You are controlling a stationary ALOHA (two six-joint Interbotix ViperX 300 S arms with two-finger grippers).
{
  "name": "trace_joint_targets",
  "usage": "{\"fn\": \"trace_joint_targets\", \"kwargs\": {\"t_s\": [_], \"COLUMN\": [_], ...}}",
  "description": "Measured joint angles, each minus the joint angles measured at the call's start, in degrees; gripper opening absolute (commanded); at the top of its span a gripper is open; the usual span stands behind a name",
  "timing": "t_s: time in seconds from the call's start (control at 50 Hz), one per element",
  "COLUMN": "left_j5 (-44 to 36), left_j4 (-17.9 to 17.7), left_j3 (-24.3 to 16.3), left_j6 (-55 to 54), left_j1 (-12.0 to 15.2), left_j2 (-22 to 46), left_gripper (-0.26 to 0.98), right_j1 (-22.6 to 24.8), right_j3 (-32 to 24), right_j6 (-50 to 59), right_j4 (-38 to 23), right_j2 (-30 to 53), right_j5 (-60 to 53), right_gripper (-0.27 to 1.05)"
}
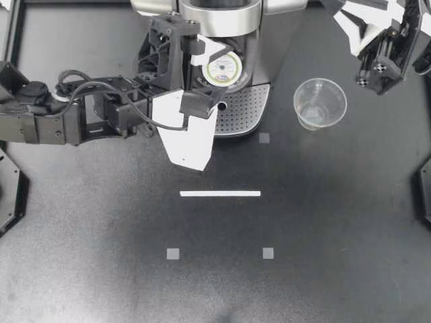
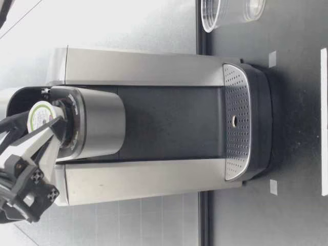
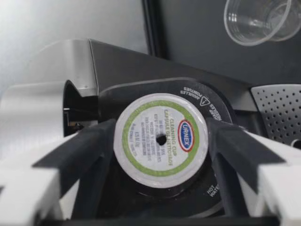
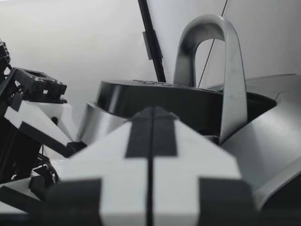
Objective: Place the coffee capsule inside the capsule container, then place the cup onto the center of the cup tray, then push the 'Hot Water' and 'Travel Mug' buttons.
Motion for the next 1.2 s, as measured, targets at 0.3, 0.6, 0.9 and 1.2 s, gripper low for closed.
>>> {"fn": "trace_joint_targets", "kwargs": {"t_s": [0.3,0.6,0.9,1.2], "left_j5": [-0.4,-0.3,-0.3,-2.6], "left_j4": [0.0,0.0,0.0,0.0], "left_j3": [0.1,0.4,0.4,4.3], "left_j6": [-0.4,-2.5,-2.6,-9.8], "left_j1": [-0.1,-0.4,-1.3,-4.2], "left_j2": [-0.4,-0.7,-2.7,-5.0], "left_gripper": [0.73,0.75,0.75,0.74], "right_j1": [0.0,0.0,0.0,-0.4], "right_j3": [0.1,0.1,0.4,-1.8], "right_j6": [-0.1,0.0,0.0,0.0], "right_j4": [0.0,0.0,0.0,0.8], "right_j2": [0.1,0.1,0.2,1.2], "right_j5": [0.1,0.0,0.1,2.0], "right_gripper": [0.01,0.01,0.01,0.01]}}
